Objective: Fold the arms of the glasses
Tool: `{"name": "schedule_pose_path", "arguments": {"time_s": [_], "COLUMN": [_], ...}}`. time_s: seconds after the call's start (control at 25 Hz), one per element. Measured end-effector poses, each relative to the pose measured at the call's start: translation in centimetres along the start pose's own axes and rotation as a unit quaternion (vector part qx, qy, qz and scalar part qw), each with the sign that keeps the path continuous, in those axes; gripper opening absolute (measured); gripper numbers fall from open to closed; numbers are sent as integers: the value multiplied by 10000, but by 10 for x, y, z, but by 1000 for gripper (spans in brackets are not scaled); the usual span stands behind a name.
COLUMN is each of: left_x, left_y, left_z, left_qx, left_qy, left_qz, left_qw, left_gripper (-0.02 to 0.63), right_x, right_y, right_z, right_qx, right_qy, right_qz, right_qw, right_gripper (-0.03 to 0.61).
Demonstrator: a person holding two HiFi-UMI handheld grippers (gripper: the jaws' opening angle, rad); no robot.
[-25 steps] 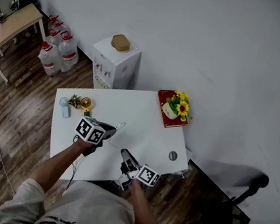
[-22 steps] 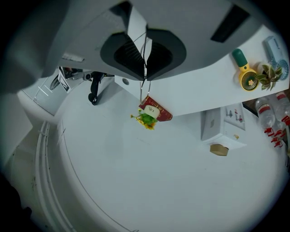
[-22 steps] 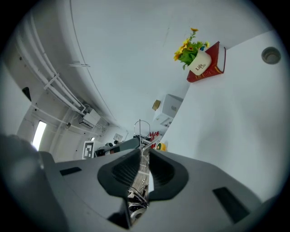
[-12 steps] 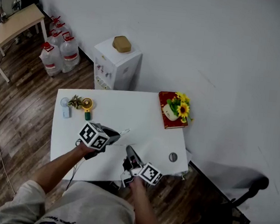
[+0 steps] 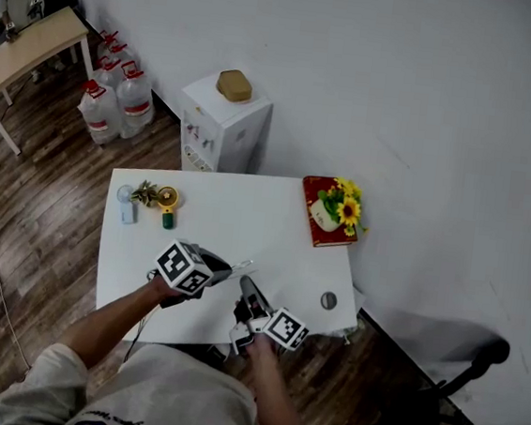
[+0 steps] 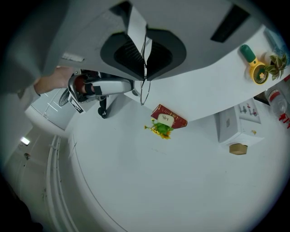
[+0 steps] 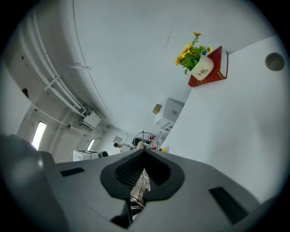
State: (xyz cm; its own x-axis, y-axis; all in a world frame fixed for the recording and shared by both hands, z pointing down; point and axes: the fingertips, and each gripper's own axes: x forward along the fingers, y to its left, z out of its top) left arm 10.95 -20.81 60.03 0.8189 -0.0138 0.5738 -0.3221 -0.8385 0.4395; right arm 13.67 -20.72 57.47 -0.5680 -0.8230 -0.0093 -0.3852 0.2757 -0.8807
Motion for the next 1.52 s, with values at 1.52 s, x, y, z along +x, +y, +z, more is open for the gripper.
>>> {"name": "schedule_pose_path", "arguments": {"time_s": [1.52], "left_x": [-61], "left_y": [75], "left_z": [-21], "left_qx": [-974], "left_qy": [-864], "left_qz": [1066], "left_qw": [9857], "left_gripper": [18], "right_x": [-25], "right_y": [-1], "right_z": [35], "right_qx": [-4132], "right_qy": [126], "right_qz": [-2033], "right_qw": [8876], "right_gripper": [1]}}
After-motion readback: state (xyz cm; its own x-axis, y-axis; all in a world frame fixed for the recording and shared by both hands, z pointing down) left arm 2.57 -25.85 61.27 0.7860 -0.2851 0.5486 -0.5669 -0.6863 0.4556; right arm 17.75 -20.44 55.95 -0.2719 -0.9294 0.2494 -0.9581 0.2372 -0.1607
